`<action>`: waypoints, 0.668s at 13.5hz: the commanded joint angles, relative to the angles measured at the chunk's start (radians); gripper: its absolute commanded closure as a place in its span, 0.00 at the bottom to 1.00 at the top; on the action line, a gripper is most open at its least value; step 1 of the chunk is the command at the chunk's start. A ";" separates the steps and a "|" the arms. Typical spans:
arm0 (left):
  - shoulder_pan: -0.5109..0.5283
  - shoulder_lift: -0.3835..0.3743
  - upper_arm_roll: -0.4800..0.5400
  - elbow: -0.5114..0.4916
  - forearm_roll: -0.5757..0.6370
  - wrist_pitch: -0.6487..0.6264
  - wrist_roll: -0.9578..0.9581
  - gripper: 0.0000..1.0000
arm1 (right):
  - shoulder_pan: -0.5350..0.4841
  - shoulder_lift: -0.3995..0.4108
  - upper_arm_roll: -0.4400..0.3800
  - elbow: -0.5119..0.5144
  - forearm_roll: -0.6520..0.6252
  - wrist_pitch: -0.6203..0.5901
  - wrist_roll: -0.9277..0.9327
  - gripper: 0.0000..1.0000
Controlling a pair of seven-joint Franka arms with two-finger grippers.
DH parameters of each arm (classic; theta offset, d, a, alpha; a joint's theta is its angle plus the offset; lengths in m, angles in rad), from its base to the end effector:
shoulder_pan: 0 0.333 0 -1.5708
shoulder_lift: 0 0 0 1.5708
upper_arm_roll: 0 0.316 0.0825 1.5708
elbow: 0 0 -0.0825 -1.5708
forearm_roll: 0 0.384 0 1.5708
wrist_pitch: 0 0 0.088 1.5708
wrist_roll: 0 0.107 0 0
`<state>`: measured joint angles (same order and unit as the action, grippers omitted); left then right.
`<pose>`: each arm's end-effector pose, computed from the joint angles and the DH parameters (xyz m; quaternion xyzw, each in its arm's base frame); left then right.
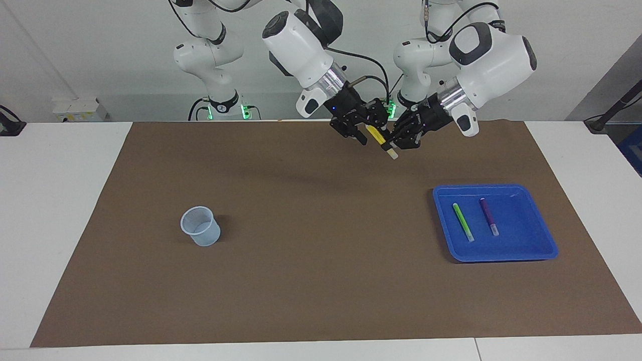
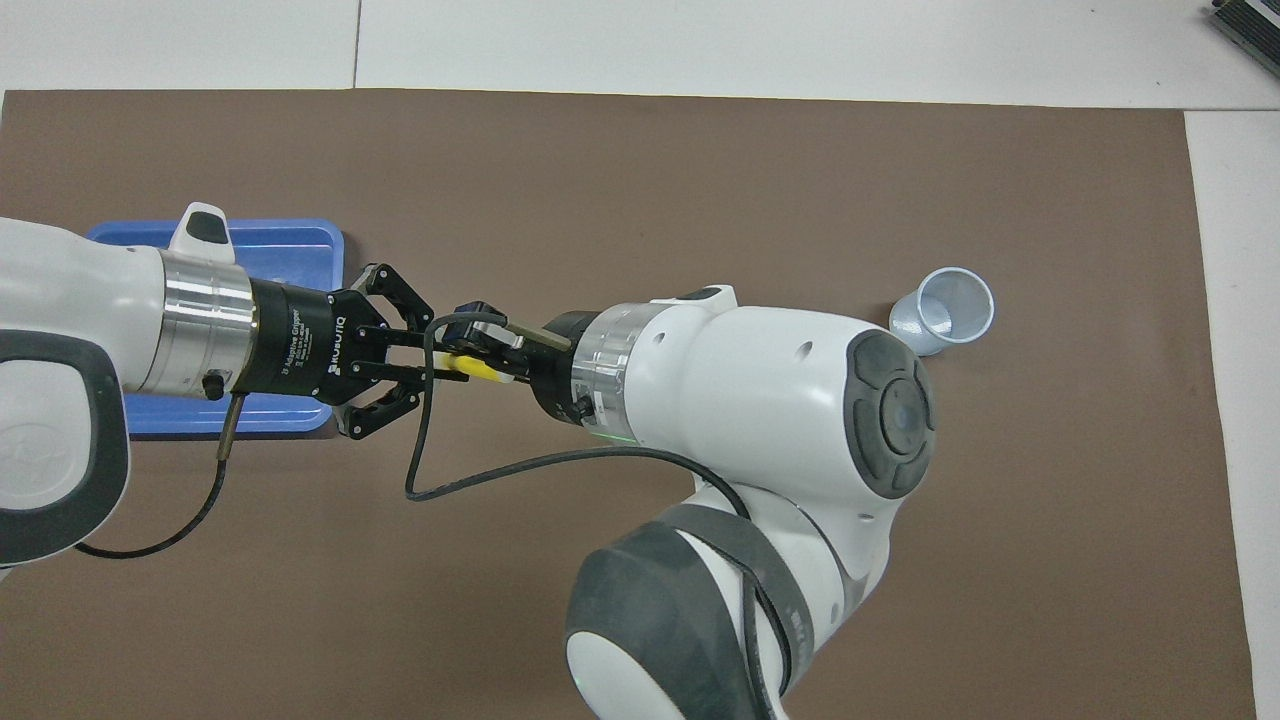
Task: Transfer and insert pens with both arms
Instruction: 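Grasp the yellow pen with the right gripper while the left gripper holds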
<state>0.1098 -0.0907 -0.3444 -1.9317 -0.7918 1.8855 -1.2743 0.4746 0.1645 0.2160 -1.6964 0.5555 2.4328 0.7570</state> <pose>0.5168 -0.1840 0.5459 0.7495 0.5586 -0.2284 0.2722 0.5109 0.4113 0.5609 -0.9121 0.1854 -0.0399 0.3636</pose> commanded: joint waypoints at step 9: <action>-0.012 -0.034 0.012 -0.036 -0.018 0.007 -0.007 1.00 | -0.008 -0.003 0.008 0.009 0.023 -0.049 -0.022 0.73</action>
<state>0.1098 -0.0907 -0.3443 -1.9329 -0.7918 1.8859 -1.2743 0.4773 0.1644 0.2175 -1.6915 0.5555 2.3992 0.7570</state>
